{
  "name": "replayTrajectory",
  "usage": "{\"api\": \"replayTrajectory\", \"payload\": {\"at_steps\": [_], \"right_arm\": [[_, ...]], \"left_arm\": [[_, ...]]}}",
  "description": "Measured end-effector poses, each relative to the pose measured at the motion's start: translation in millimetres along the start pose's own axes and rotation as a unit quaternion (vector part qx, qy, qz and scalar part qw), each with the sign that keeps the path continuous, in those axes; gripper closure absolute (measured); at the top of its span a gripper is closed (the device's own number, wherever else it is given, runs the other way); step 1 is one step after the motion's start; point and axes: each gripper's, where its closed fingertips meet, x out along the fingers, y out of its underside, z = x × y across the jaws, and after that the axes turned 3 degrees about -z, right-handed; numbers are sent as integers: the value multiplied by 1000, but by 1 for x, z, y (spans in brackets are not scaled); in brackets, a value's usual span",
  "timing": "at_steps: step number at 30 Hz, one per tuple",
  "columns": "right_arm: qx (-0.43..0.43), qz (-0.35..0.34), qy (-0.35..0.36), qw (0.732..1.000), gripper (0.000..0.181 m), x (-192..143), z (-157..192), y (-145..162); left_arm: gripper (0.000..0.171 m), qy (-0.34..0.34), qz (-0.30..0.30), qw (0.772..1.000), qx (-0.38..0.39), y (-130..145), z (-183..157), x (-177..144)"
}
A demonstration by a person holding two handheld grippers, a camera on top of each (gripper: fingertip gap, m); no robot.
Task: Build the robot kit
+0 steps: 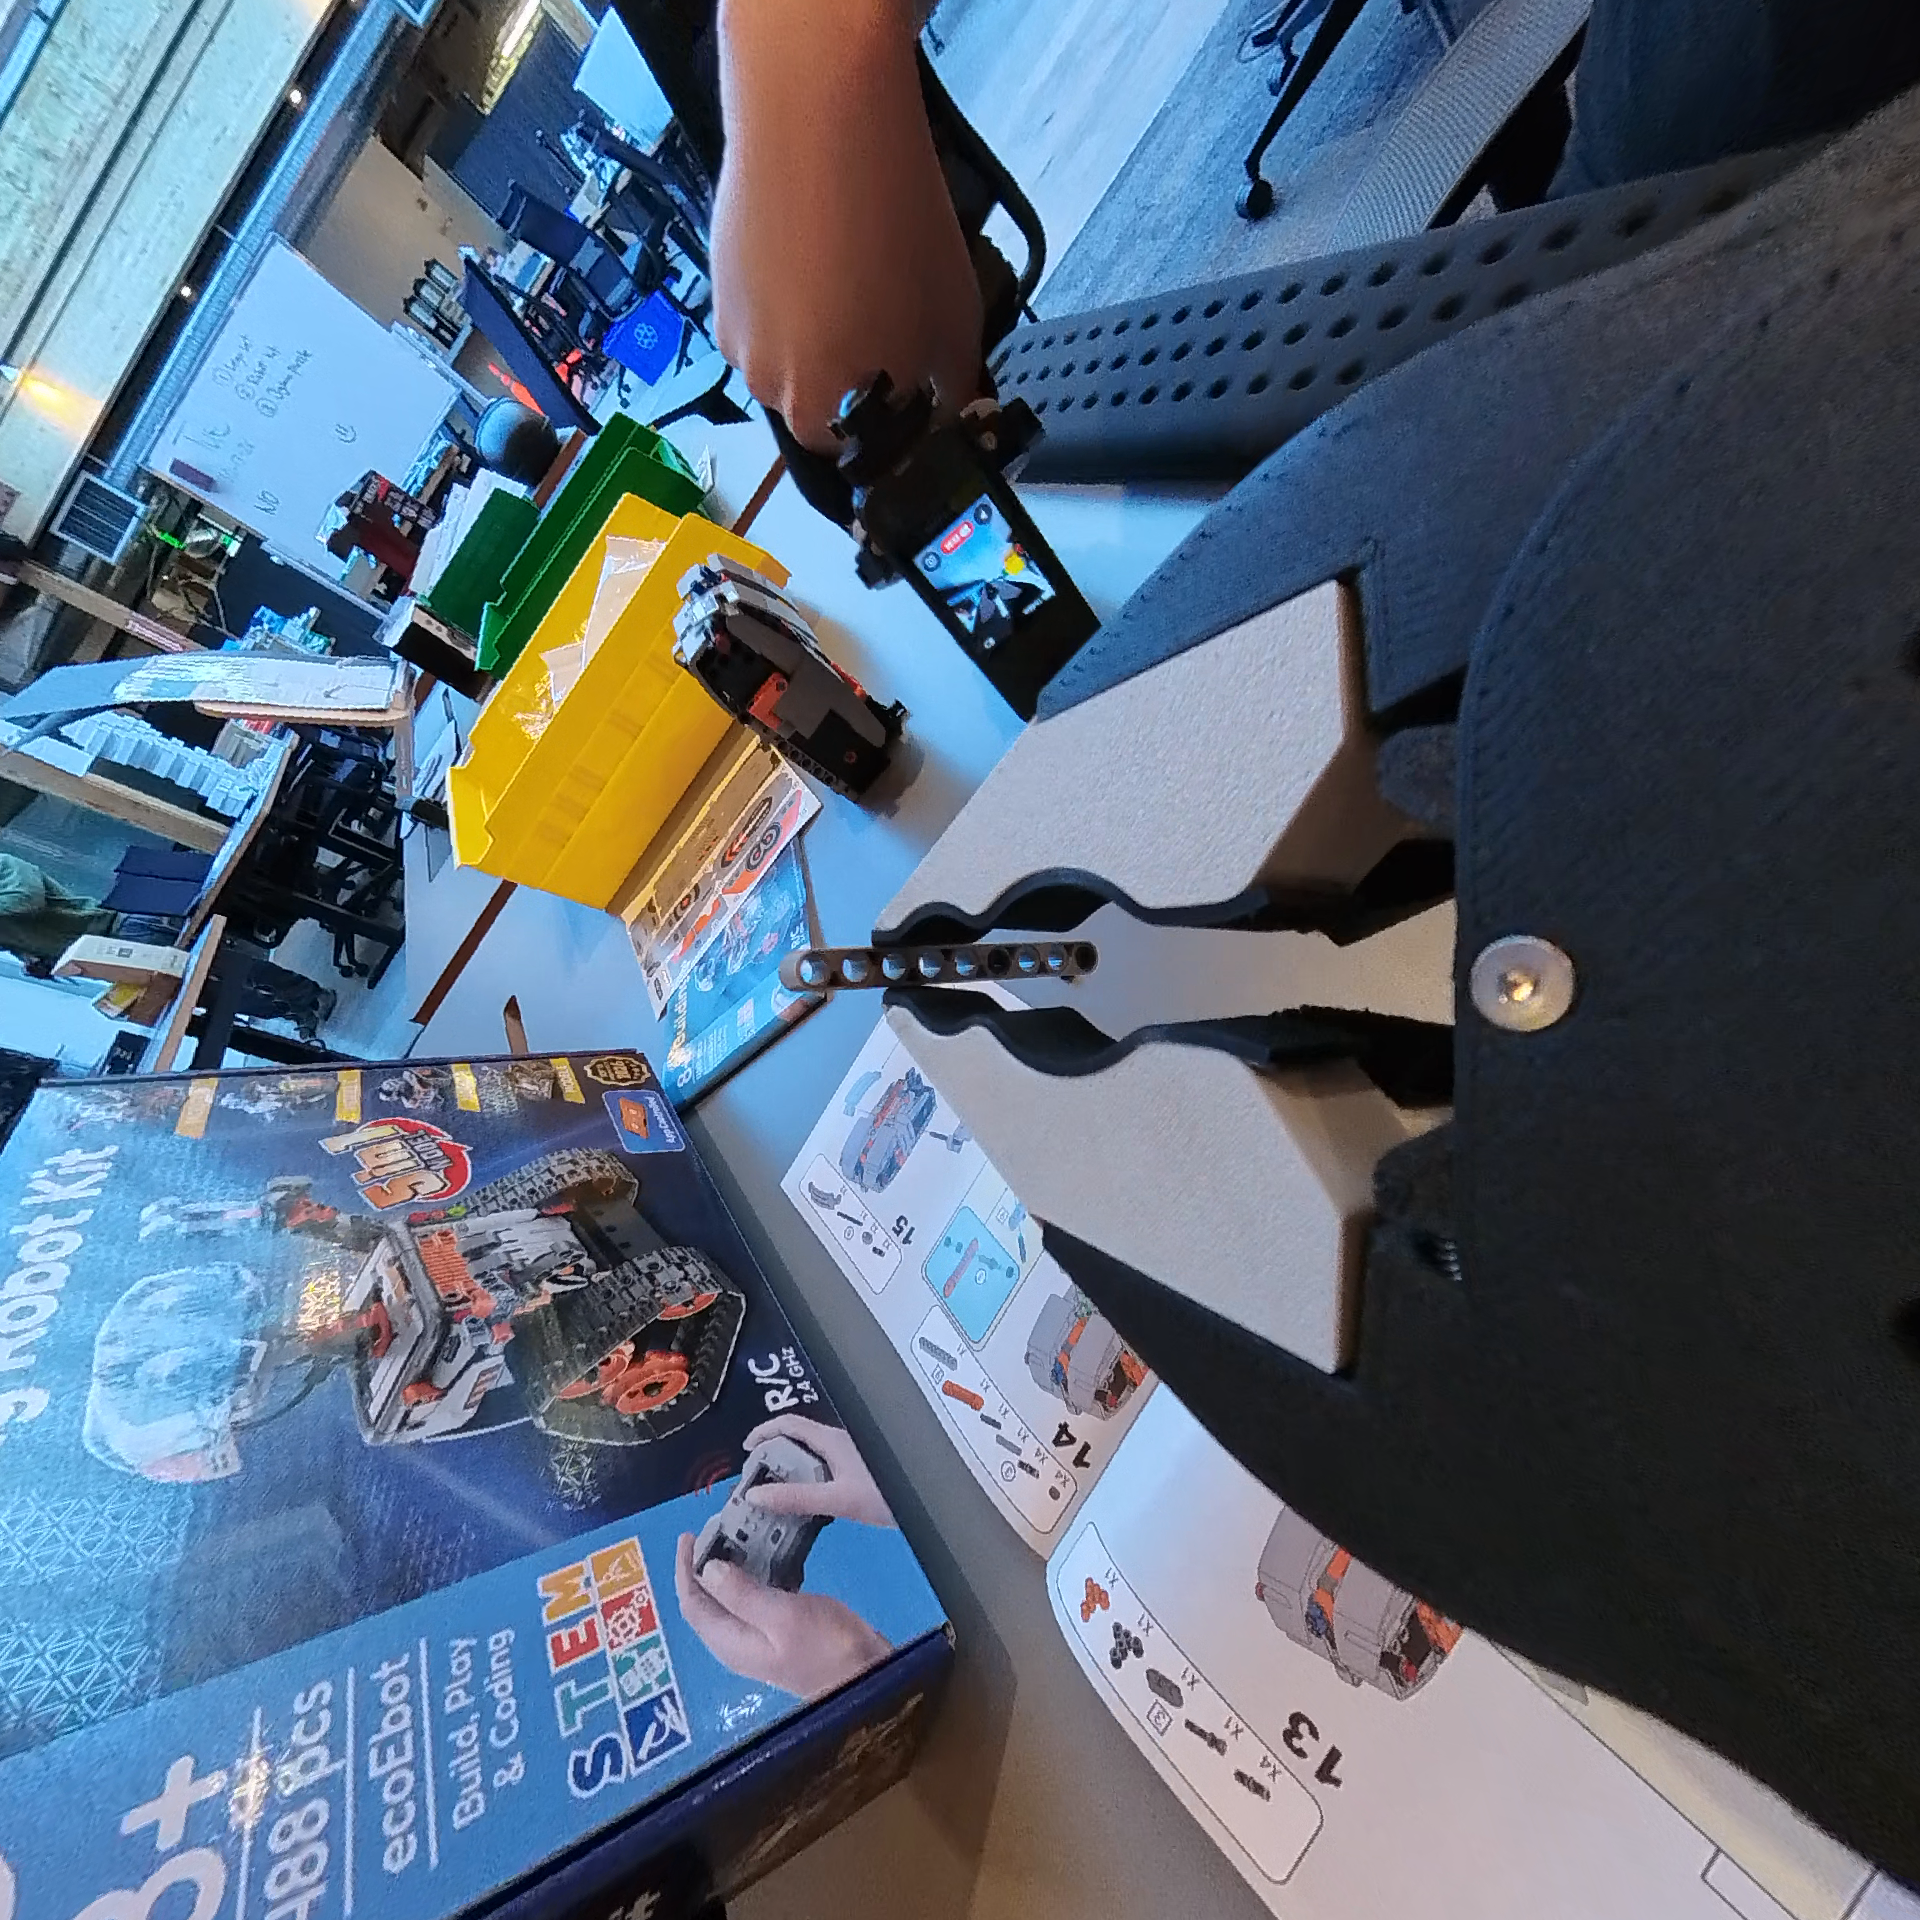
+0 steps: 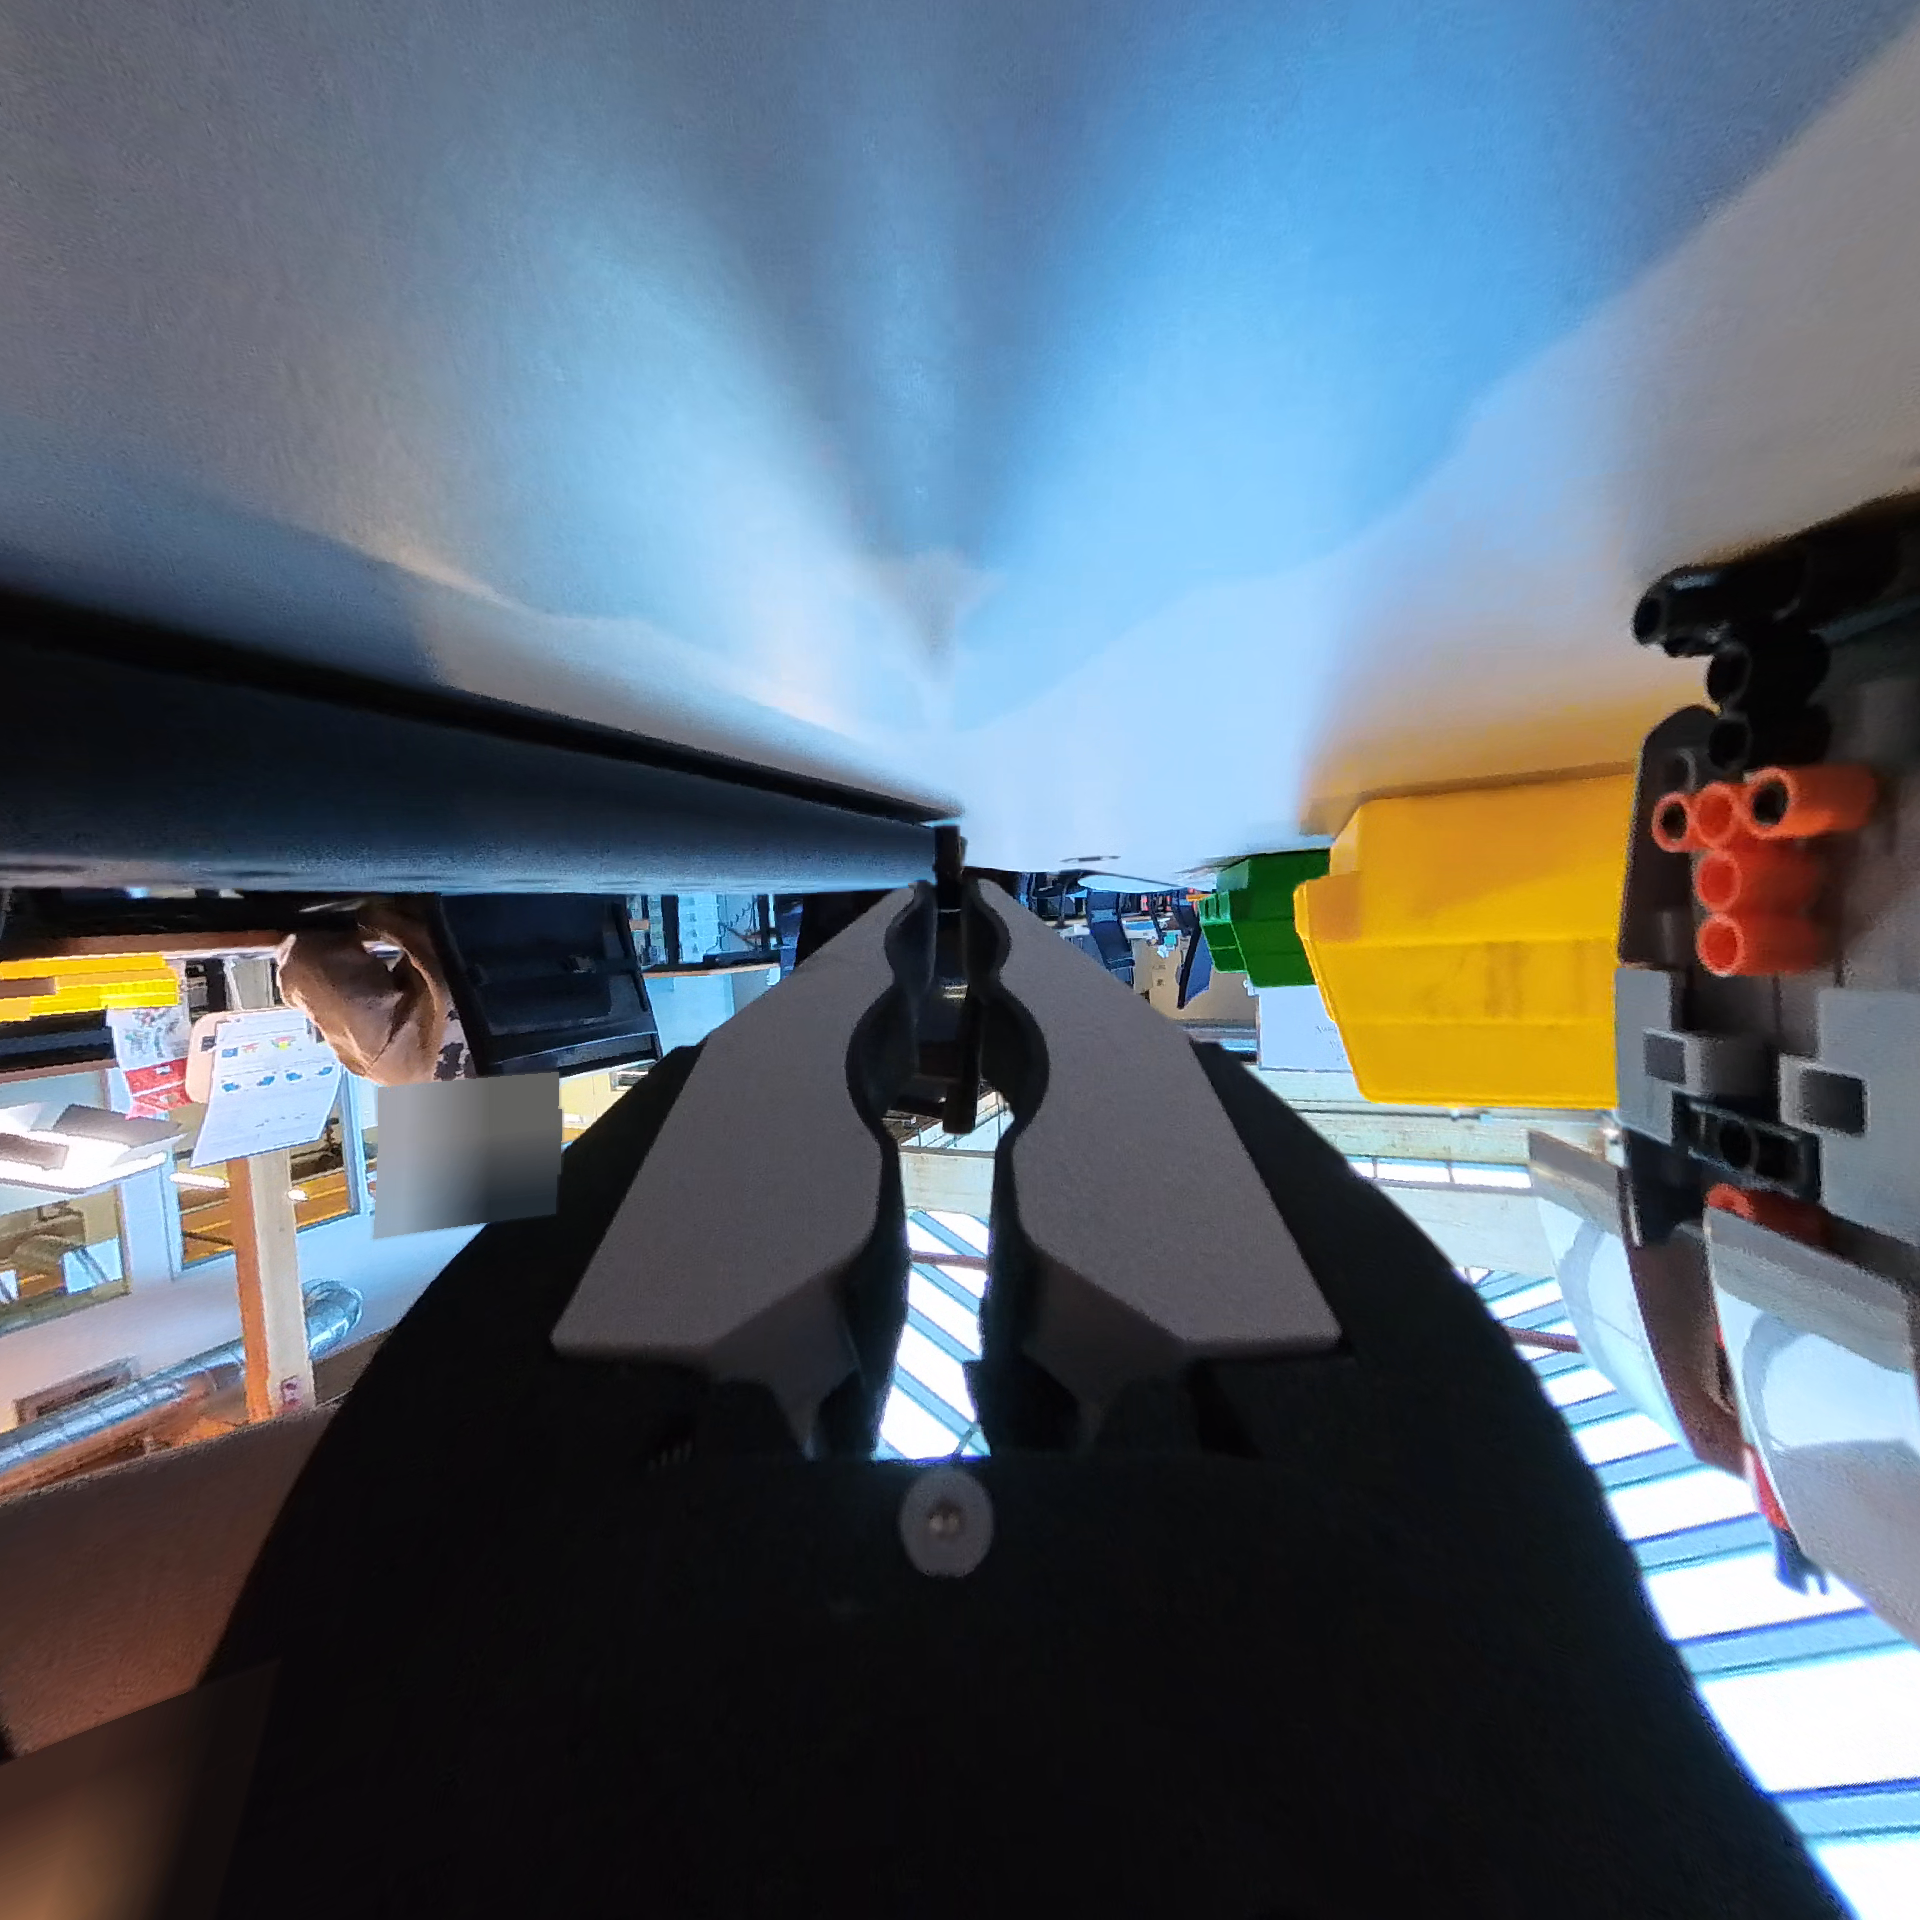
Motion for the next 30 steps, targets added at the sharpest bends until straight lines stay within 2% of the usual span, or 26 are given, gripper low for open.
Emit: {"api": "replayTrajectory", "payload": {"at_steps": [30], "right_arm": [[6, -19, 4, 1000, 176, 3, -2, -22]], "left_arm": [[168, 8, 4, 1000, -17, 3, 2, 1]]}}
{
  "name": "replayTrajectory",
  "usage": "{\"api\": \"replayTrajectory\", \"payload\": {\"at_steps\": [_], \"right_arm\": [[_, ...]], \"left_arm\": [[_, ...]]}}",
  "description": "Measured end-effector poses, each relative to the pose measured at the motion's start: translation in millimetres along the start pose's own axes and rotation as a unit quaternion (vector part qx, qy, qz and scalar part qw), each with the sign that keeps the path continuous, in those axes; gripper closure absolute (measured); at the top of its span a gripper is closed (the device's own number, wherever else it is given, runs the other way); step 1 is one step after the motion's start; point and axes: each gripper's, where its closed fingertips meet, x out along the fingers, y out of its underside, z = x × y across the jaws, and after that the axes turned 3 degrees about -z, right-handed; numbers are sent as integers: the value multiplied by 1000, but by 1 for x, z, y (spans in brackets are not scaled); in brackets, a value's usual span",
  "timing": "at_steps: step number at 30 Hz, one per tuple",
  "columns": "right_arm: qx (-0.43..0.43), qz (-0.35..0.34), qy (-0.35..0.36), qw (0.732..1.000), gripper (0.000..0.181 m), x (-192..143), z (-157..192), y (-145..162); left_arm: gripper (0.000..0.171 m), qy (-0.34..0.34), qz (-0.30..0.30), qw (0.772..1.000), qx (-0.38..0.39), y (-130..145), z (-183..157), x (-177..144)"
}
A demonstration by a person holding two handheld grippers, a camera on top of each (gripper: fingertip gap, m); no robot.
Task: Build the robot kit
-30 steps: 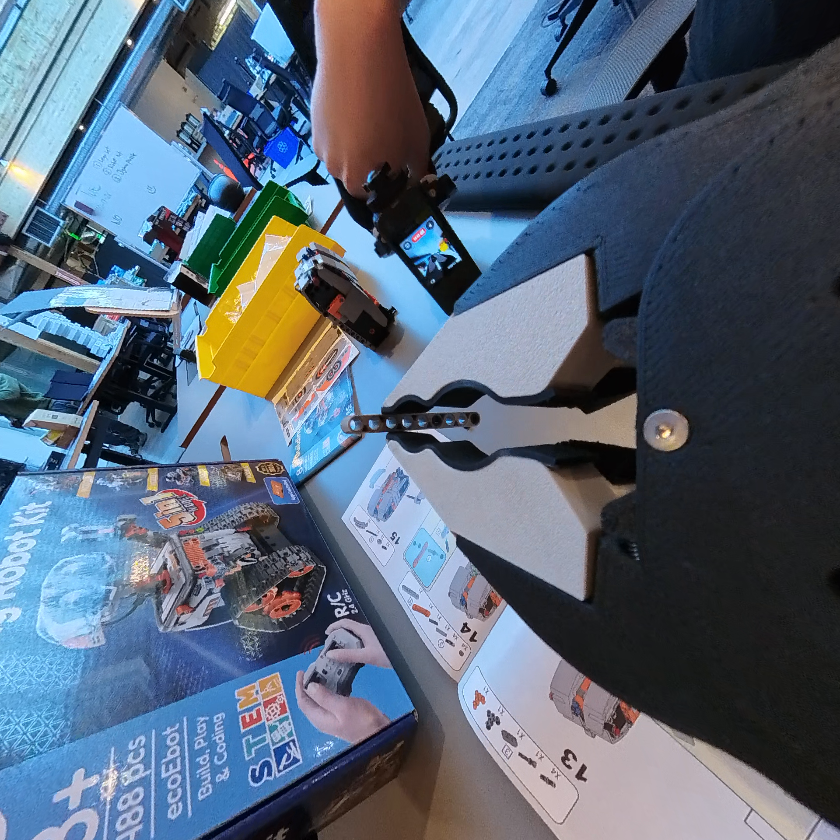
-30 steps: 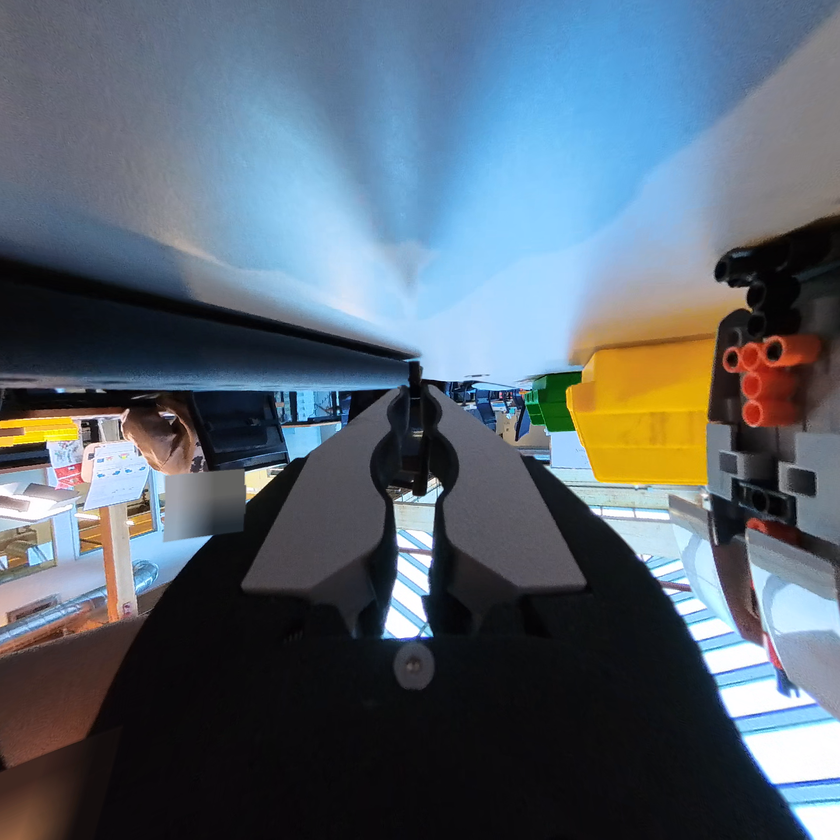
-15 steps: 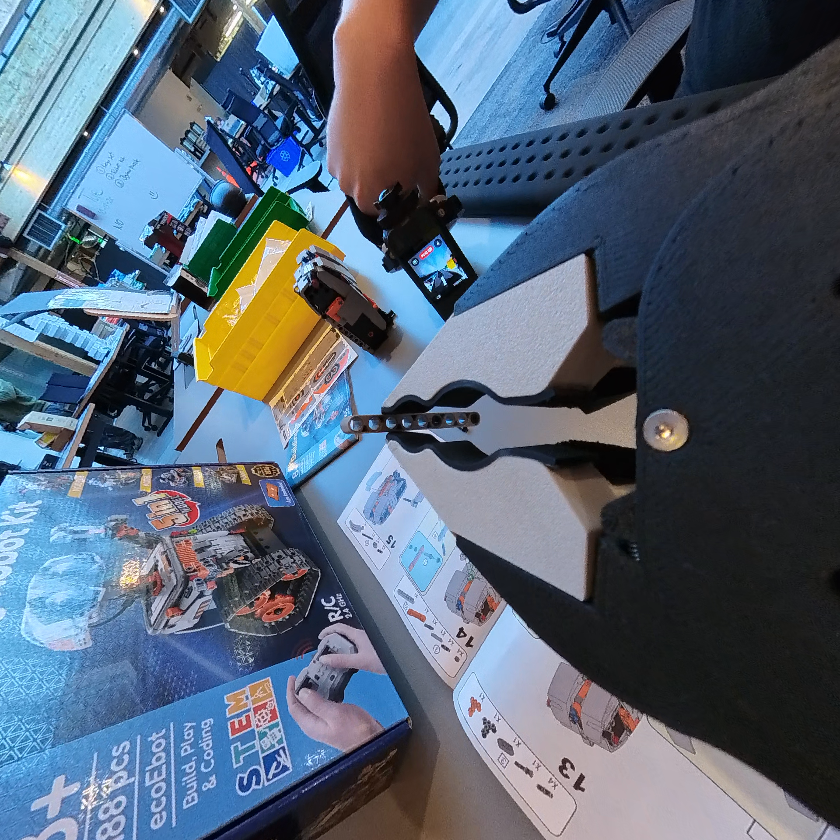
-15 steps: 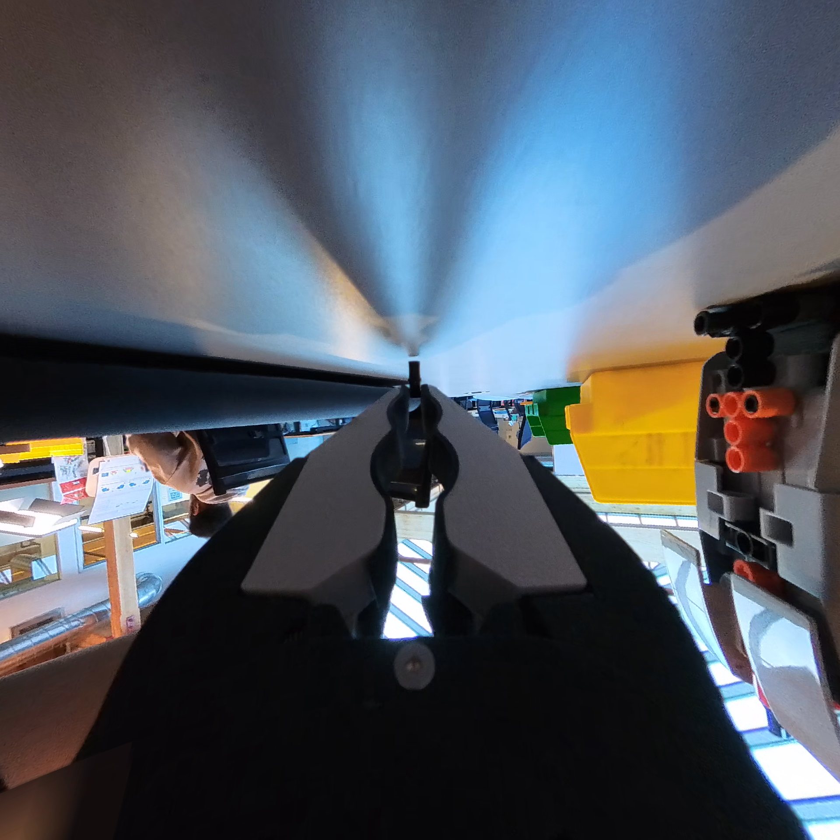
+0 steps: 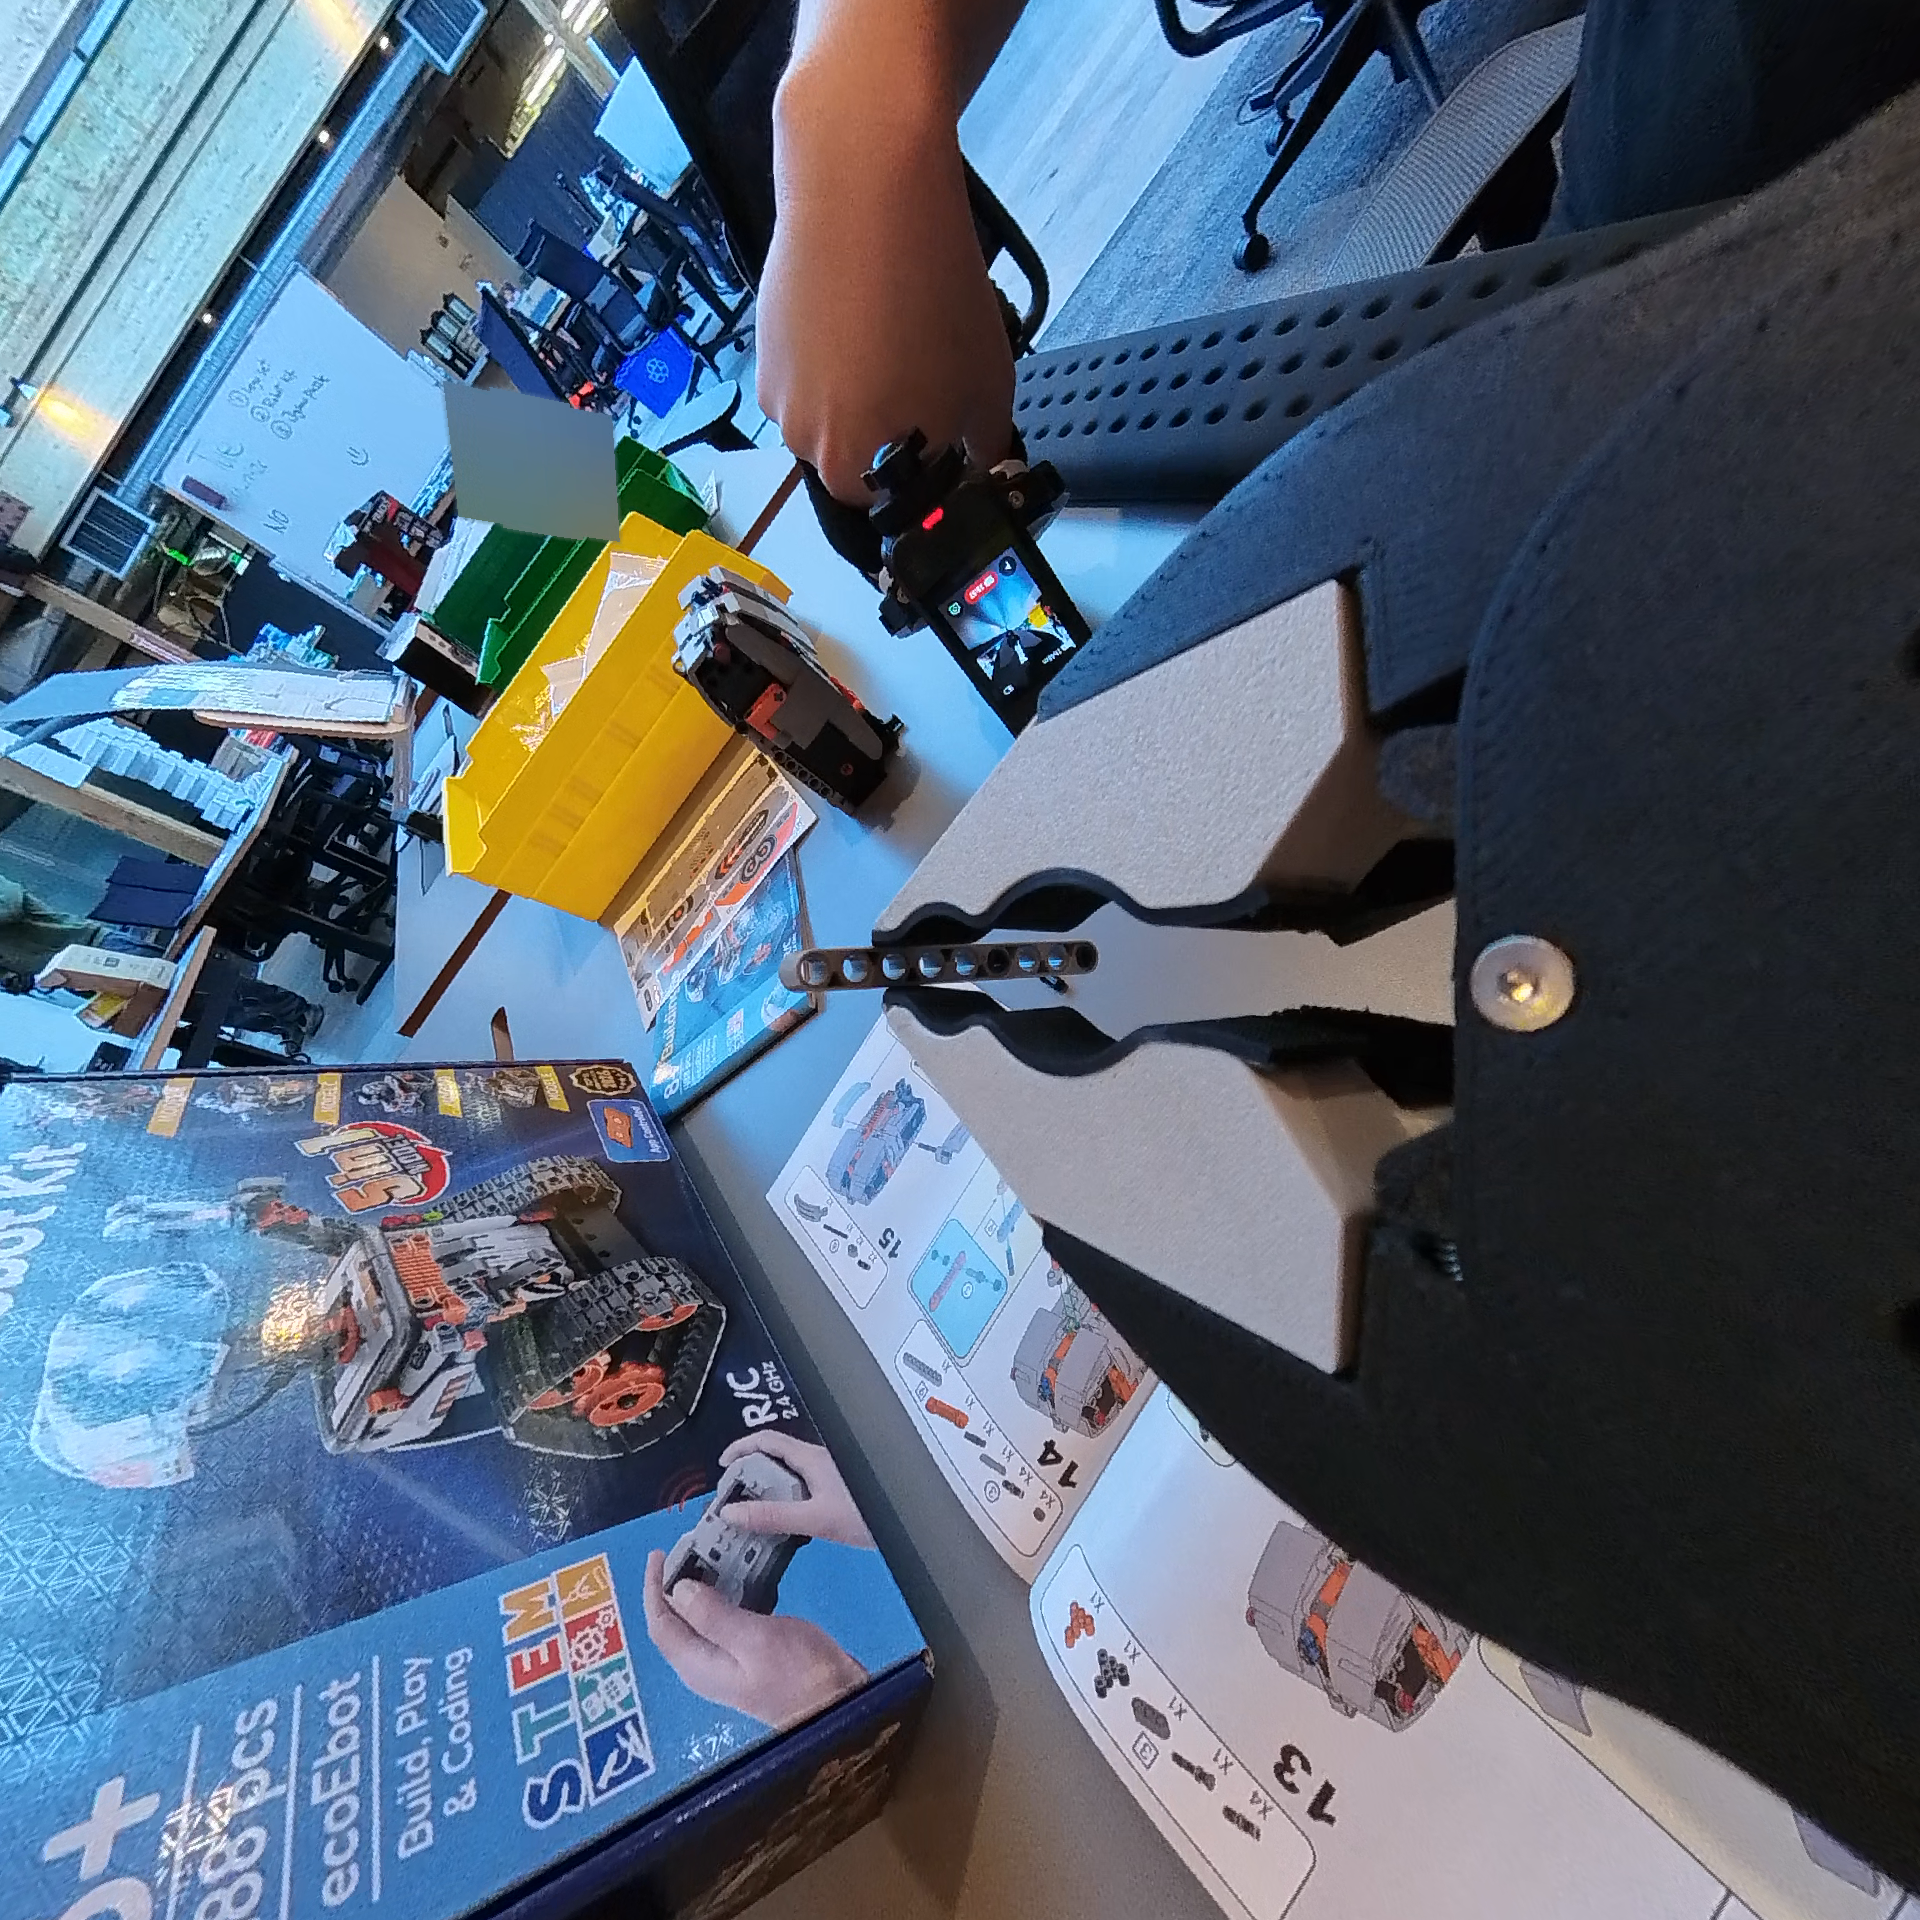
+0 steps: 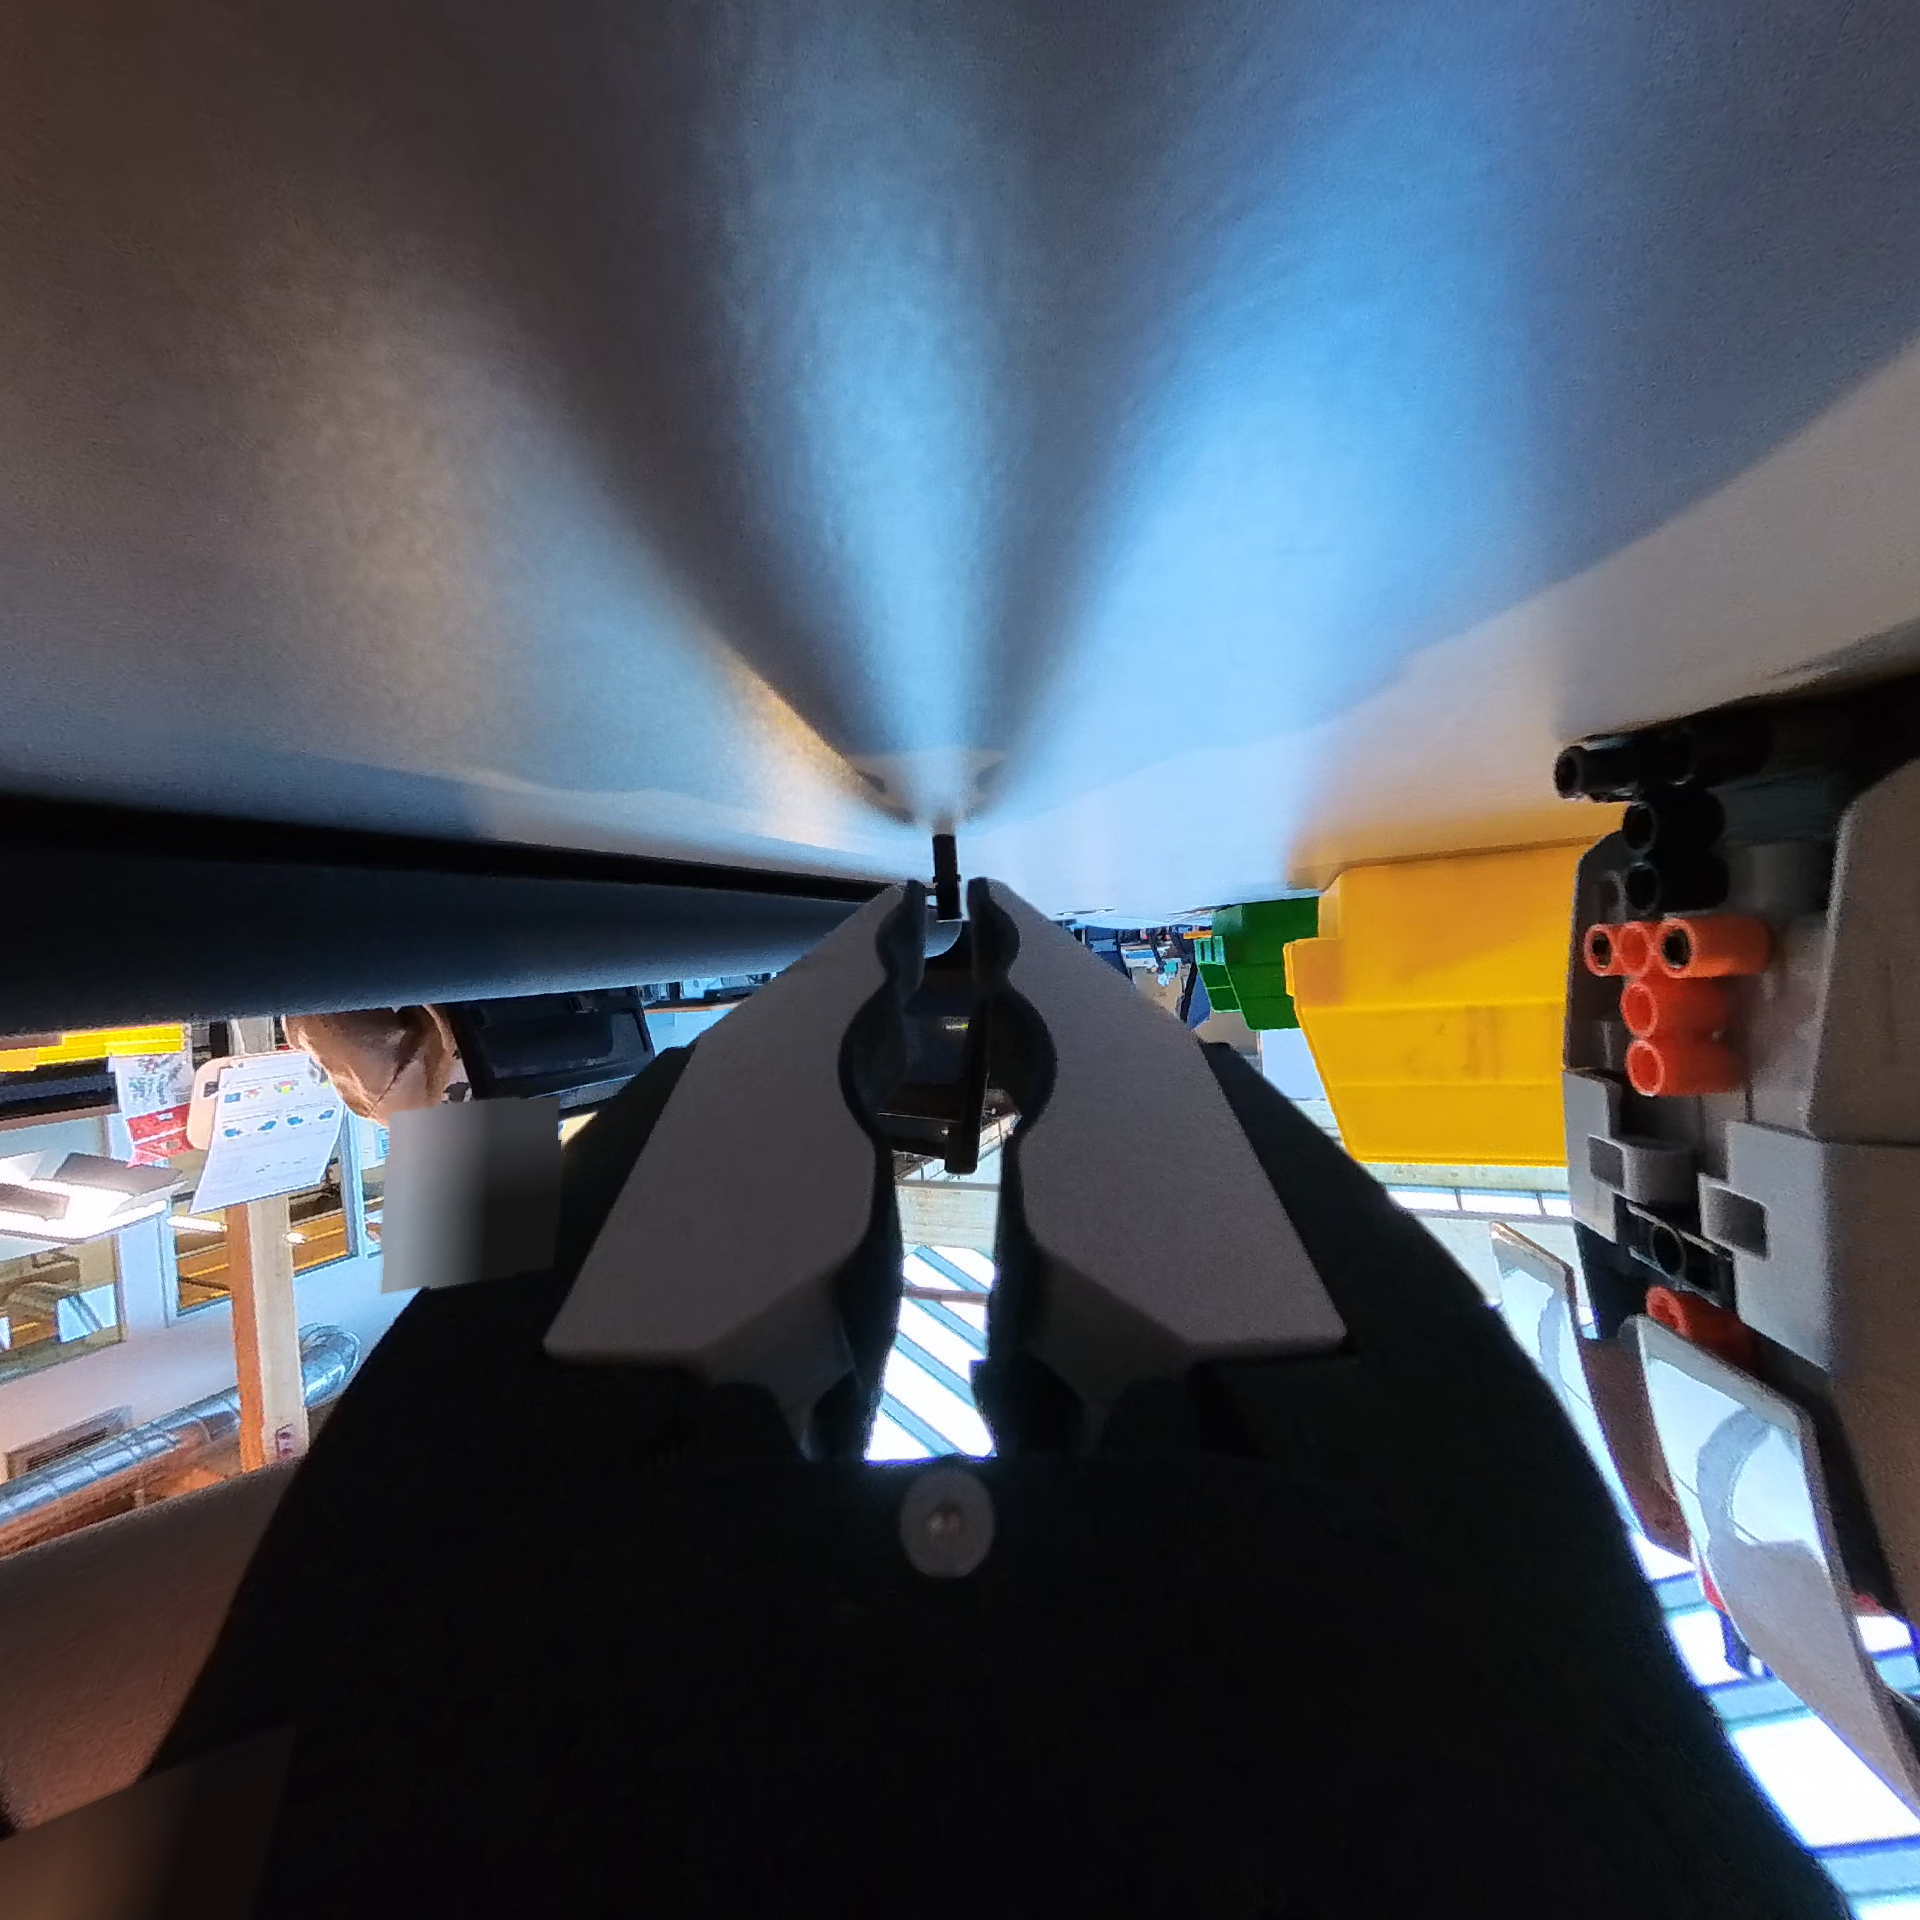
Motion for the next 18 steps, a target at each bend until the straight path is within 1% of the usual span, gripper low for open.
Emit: {"api": "replayTrajectory", "payload": {"at_steps": [9, 12, 14, 15, 17, 18], "right_arm": [[-4, -2, 4, 1000, 171, -4, 0, 0], [-3, -32, 14, 999, 170, -17, 0, 1], [1, -98, 18, 995, 171, -33, 2, 1], [8, -151, 21, 988, 171, -44, 3, 1], [33, -276, 20, 960, 176, -65, 5, 2], [40, -347, 25, 937, 175, -75, 4, 4]], "left_arm": [[168, 2, 0, 1000, -5, 0, 1, 0], [168, 2, -1, 1000, -7, 0, 2, -1], [168, 2, -2, 1000, -10, 0, 3, -1], [168, 2, -3, 1000, -11, 0, 3, -2], [168, 4, -5, 1000, -14, -1, 3, -2], [168, 4, -6, 1000, -16, -1, 4, -2]]}}
